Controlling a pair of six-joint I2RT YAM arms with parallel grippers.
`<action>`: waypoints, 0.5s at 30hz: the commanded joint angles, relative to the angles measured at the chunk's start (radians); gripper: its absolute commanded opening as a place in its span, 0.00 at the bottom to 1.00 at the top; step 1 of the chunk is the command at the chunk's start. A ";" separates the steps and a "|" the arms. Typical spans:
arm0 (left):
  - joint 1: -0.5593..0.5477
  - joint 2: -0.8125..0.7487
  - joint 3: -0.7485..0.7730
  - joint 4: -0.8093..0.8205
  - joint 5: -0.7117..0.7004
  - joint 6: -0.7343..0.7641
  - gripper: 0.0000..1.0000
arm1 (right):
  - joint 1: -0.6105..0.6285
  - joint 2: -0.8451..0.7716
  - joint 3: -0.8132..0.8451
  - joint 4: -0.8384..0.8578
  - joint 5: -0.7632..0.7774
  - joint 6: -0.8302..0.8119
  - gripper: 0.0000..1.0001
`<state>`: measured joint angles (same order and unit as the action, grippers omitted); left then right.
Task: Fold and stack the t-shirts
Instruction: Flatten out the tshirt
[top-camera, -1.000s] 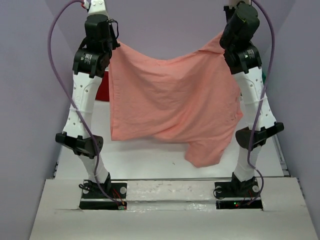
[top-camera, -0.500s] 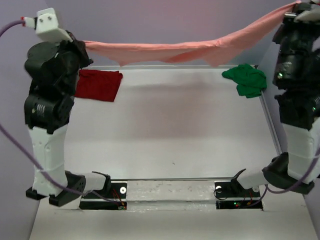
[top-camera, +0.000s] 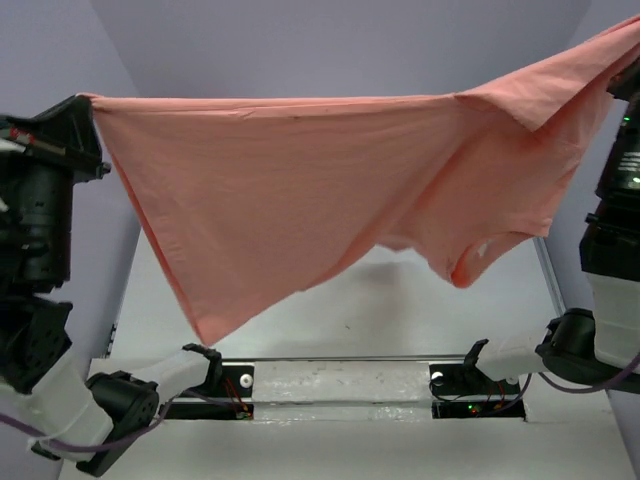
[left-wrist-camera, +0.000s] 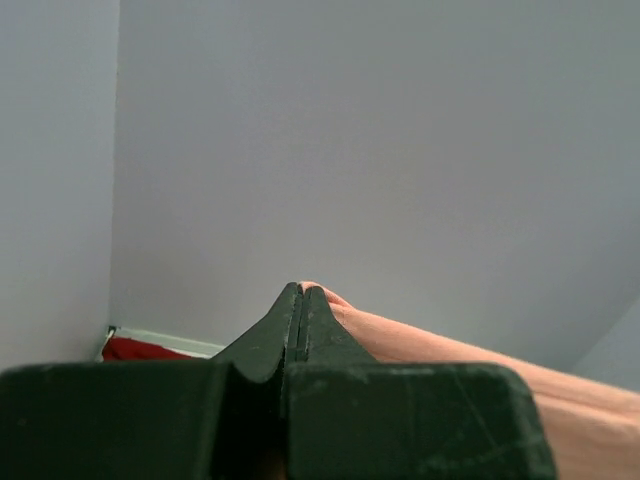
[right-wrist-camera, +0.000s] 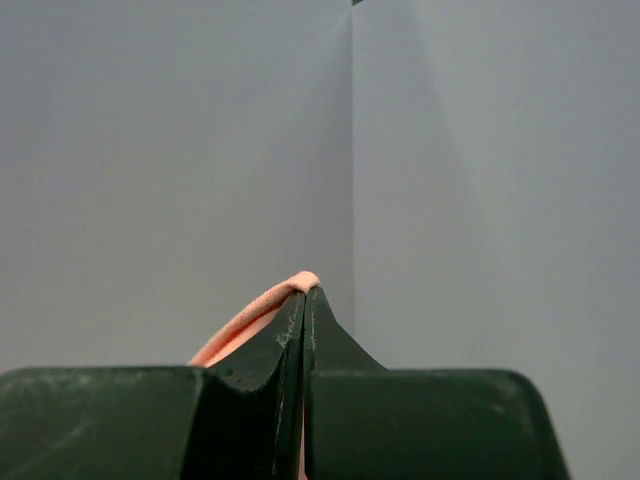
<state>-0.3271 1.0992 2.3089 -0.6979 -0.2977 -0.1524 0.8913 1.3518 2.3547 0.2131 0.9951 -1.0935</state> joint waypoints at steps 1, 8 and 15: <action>-0.004 0.259 0.023 -0.020 -0.027 0.042 0.00 | 0.006 0.088 0.041 0.035 -0.033 -0.080 0.00; 0.109 0.598 0.205 -0.034 0.103 0.004 0.00 | -0.203 0.214 0.097 -0.156 -0.152 0.112 0.00; 0.155 0.617 0.207 -0.009 0.166 -0.001 0.00 | -0.492 0.293 0.063 -0.500 -0.404 0.579 0.00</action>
<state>-0.1905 1.8889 2.4668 -0.7849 -0.1799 -0.1547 0.4919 1.6249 2.3894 -0.0879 0.7826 -0.8024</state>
